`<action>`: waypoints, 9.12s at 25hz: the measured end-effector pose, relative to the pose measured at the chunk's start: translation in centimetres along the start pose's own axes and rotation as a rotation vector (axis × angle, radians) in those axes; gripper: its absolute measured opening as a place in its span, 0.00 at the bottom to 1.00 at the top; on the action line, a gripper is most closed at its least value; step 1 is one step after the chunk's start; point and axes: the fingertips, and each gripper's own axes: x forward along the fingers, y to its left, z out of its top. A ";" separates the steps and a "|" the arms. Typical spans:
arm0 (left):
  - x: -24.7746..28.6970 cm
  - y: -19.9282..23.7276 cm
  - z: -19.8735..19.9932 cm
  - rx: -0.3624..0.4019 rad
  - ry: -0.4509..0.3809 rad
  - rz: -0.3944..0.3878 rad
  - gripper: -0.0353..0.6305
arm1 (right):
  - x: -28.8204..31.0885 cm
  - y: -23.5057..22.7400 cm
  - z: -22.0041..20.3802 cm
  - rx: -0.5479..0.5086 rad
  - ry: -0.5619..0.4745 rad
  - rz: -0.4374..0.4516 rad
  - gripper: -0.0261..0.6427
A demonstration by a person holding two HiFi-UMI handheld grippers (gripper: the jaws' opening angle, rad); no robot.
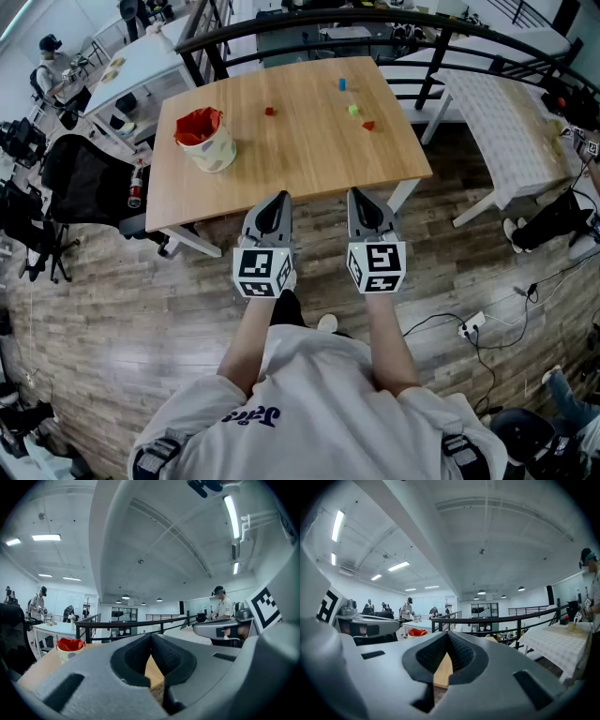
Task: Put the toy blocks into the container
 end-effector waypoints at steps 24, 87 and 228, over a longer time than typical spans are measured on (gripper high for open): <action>18.7 18.1 -1.0 -0.049 0.007 -0.076 0.07 | 26.0 0.8 0.5 -0.012 0.055 0.010 0.06; 31.5 34.8 -19.7 -0.278 0.280 0.135 0.07 | 63.5 6.6 -25.7 -0.591 0.651 0.910 0.28; 37.2 20.3 -14.7 -0.129 0.249 -0.268 0.07 | 44.1 -12.2 -18.5 0.331 0.473 0.038 0.15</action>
